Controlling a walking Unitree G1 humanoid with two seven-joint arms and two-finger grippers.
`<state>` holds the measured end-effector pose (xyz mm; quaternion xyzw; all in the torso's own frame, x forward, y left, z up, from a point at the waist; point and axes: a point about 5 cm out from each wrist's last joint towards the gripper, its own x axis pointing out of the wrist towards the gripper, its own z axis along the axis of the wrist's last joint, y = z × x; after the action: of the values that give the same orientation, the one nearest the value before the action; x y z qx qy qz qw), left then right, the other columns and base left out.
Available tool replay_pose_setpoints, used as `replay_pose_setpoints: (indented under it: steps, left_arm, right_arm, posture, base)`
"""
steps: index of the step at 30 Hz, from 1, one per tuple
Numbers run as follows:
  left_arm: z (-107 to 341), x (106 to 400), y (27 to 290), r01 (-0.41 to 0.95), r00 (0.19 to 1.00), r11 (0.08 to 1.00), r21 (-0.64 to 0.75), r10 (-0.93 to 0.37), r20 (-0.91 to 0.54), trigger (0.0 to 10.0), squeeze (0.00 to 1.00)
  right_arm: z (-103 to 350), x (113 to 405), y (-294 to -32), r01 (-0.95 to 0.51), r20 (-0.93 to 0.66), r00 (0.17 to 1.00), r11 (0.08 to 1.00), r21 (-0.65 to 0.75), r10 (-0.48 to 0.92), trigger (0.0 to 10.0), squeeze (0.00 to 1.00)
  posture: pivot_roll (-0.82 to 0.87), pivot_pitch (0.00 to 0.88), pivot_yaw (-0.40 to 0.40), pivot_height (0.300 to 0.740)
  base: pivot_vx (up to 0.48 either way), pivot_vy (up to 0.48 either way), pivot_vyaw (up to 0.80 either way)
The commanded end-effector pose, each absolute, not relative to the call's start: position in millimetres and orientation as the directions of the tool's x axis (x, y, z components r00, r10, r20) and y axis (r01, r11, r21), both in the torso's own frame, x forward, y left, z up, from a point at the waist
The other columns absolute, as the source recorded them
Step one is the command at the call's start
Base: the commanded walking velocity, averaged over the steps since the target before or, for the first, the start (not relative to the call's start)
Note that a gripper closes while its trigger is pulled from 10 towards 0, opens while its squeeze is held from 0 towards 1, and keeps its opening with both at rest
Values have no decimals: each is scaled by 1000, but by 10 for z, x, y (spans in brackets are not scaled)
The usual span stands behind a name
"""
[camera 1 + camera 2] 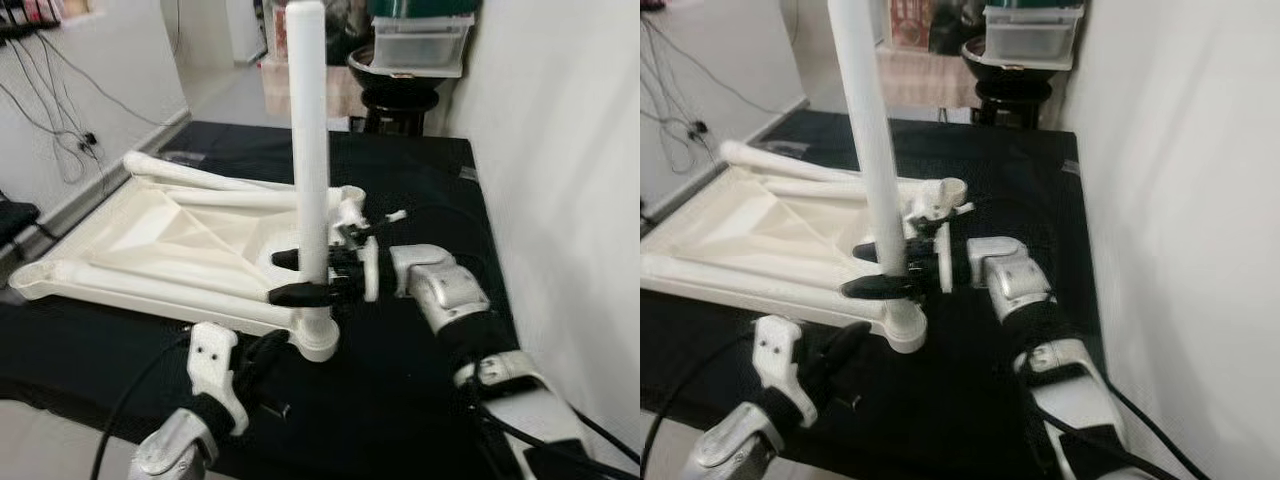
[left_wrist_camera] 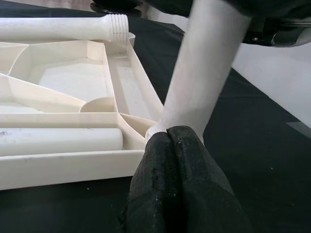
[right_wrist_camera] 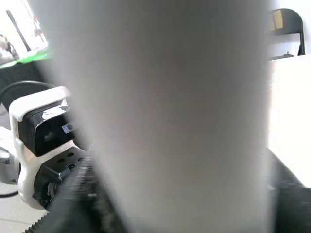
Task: Building children table
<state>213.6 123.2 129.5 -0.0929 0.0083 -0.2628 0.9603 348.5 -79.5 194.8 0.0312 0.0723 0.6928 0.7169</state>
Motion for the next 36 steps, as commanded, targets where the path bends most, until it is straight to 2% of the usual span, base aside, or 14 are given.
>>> replay_pose_setpoints:
  steps: [1,6,9,10,11,12,13,17,21,27,28,31,32,36]
  left_arm:
    - [1245,2128,1249,496,863,847,-193,-505,7,10000,0]
    - [1251,2123,1245,497,863,846,-194,-505,8,10000,0]
    - [1253,2122,1243,498,862,845,-196,-506,8,10000,0]
    - [1252,2116,1246,498,862,845,-195,-506,8,10000,0]
    - [1256,2109,1253,497,863,846,-192,-505,7,10000,0]
    - [1258,2104,1259,497,863,847,-190,-505,6,10000,0]
    - [1266,2103,1272,495,865,849,-187,-503,6,10000,0]
    - [1273,2105,1282,494,865,850,-184,-501,8,10000,0]
    - [1254,2119,1249,533,839,823,-197,-544,-4,10000,0]
    - [1257,2120,1228,551,827,813,-190,-562,-6,10000,0]
    - [1259,2120,1232,539,836,821,-190,-549,-2,10000,0]
    - [1260,2123,1233,525,846,830,-190,-534,3,10000,0]
    - [1261,2126,1236,519,850,834,-188,-527,5,10000,0]
    - [1259,2130,1236,517,851,835,-188,-526,6,10000,0]
  right_arm:
    - [1906,3461,-774,-986,-53,-5,4,165,999,0,0]
    - [1847,3458,-828,-987,-52,22,30,156,998,0,0]
    - [1738,3423,-898,-984,-77,102,112,138,992,0,0]
    - [1604,3358,-913,-963,-126,211,229,145,969,0,0]
    - [1413,3356,-908,-812,-225,538,571,122,812,0,0]
    - [1298,3336,-965,-623,-292,733,778,75,615,0,0]
    - [1219,3267,-1058,-397,-336,852,914,85,402,0,0]
    - [1163,3034,-983,-471,-348,802,872,133,486,0,0]
    - [1337,3181,-1015,-613,-311,734,786,79,604,0,0]
    - [1323,3182,-986,-602,-322,740,795,74,591,0,0]
    - [1357,3176,-912,-644,-313,704,759,99,638,10000,1000]
    - [1452,3172,-808,-747,-284,614,658,92,737,10000,1000]
    - [1590,3236,-818,-822,-202,541,564,77,816,10000,1000]
    - [1692,3295,-866,-871,-143,477,488,57,867,10000,922]
  posture:
    - [15,42,16,740]
    - [13,48,16,740]
    - [13,50,16,740]
    - [15,57,8,740]
    - [29,57,-1,740]
    - [29,57,-1,740]
    - [22,71,-2,740]
    - [17,78,10,740]
    - [5,69,9,740]
    - [4,64,11,740]
    - [10,61,9,740]
    - [13,60,7,740]
    - [17,57,6,740]
    - [16,50,8,740]
  base:
    - [0,0,0]
    - [0,0,0]
    - [0,0,0]
    - [0,0,0]
    - [0,0,0]
    - [0,0,0]
    - [0,0,0]
    - [0,0,0]
    - [0,0,0]
    - [0,0,0]
    - [0,0,0]
    - [0,0,0]
    - [0,0,0]
    - [0,0,0]
